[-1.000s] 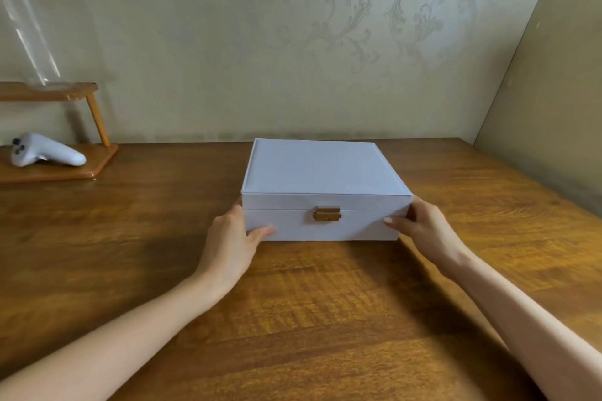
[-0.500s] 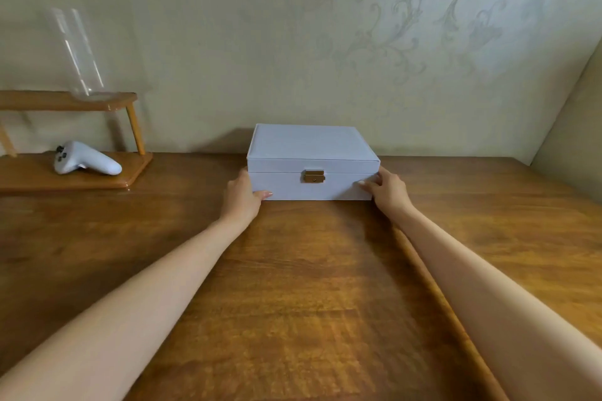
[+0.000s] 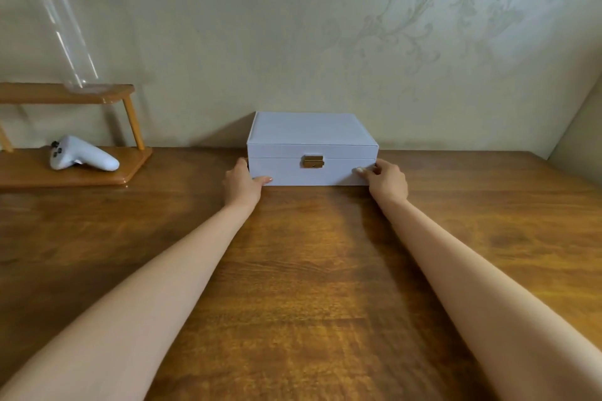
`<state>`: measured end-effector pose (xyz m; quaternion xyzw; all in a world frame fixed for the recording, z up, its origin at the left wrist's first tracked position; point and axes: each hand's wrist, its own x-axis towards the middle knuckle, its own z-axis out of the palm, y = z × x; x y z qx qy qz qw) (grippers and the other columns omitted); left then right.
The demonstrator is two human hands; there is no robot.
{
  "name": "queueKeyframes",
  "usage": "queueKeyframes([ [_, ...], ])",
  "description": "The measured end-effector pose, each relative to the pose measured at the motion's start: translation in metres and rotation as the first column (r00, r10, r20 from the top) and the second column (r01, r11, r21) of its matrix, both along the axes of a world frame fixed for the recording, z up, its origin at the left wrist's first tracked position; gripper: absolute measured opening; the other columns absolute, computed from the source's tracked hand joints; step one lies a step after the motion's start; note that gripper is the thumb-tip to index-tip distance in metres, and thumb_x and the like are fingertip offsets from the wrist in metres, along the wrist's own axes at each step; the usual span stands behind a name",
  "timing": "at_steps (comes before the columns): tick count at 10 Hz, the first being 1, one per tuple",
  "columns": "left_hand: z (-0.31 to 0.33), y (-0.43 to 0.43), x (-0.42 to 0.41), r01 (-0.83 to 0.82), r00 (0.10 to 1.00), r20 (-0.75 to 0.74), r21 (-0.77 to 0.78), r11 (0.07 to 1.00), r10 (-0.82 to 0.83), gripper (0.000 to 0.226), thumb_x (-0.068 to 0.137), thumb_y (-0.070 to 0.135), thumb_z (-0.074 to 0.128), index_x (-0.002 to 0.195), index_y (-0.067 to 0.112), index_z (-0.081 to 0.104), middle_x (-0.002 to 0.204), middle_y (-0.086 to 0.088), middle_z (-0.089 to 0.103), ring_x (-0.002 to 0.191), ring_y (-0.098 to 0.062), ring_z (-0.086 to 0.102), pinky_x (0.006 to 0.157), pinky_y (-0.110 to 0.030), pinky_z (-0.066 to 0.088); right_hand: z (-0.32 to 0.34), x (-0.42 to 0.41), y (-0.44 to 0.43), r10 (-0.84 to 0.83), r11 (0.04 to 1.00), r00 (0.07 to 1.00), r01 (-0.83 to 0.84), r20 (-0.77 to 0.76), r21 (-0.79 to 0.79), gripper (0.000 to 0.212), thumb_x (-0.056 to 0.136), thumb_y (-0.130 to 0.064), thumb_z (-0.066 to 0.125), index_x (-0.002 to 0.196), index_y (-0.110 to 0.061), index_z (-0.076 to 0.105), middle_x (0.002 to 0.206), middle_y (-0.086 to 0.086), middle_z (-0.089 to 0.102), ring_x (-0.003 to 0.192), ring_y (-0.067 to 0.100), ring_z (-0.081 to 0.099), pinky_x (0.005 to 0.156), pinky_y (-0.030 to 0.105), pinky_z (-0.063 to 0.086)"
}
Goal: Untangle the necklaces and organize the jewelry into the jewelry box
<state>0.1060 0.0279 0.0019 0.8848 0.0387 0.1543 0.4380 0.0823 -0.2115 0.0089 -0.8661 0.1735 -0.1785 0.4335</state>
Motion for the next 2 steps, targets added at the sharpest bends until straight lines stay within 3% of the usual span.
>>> queueKeyframes([
  [1,0.008,-0.003,-0.014,0.019,0.998,-0.053,-0.138,0.990,-0.027,0.062,0.087,0.016,0.065,0.138,0.004,0.032,0.142,-0.015,0.039,0.131,-0.029,0.039,0.103,-0.038,0.037,-0.001,-0.005,-0.001,-0.017,0.940,1.000,0.010,0.019,0.340,0.050,0.079,-0.015,0.071,0.128,-0.017,0.058,0.122,0.006,0.063,0.100,0.022,0.058,0.090,0.037,0.049],
  [2,0.058,-0.001,-0.023,0.028,0.987,0.161,-0.202,0.979,0.005,0.058,0.088,0.019,0.062,0.138,0.007,0.035,0.143,-0.010,0.039,0.131,-0.023,0.039,0.105,-0.033,0.035,0.038,-0.013,0.002,-0.103,0.887,0.967,-0.017,0.233,0.462,0.061,0.067,-0.014,0.060,0.128,-0.011,0.055,0.117,0.012,0.063,0.092,0.020,0.056,0.082,0.033,0.047],
])
